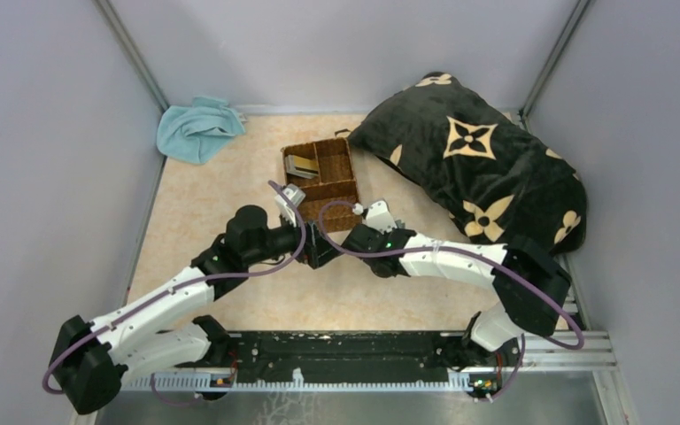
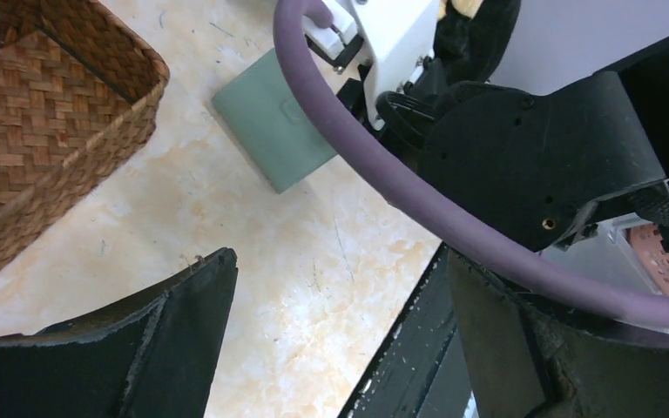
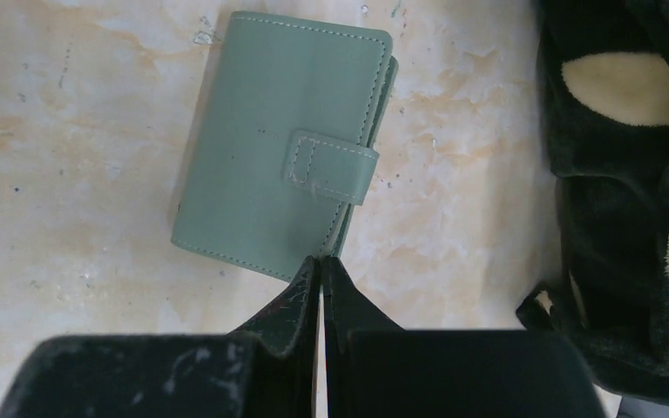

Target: Take the credit cards out of the card holder

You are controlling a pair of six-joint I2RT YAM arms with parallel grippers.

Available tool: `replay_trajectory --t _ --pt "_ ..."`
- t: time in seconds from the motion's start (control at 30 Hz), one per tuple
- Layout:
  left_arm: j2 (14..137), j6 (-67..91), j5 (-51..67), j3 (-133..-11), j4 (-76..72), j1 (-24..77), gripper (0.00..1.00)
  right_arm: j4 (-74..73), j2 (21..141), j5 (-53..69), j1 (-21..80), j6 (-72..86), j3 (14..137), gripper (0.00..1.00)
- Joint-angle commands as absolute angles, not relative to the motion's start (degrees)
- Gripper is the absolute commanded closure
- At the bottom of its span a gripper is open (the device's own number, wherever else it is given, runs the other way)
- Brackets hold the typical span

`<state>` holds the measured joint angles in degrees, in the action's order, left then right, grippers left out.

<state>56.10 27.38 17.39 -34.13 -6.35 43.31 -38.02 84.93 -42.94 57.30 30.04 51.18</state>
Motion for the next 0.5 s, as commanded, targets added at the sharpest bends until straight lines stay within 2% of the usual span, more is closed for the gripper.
replay_trajectory --t 0.0,0.23,0.47 --pt "54.1 26.5 15.6 -33.4 -4.5 42.7 0.04 -39.4 85.4 -47.6 60.9 32.2 55.8 1.0" --pt "54.2 26.1 15.7 -33.2 -4.5 42.4 0.04 -46.5 86.4 -53.5 61.4 32.0 60.6 1.0" --pt "52.6 26.2 14.2 -32.6 -4.2 41.7 0.03 -49.7 85.3 -55.7 61.4 33.5 60.4 1.0"
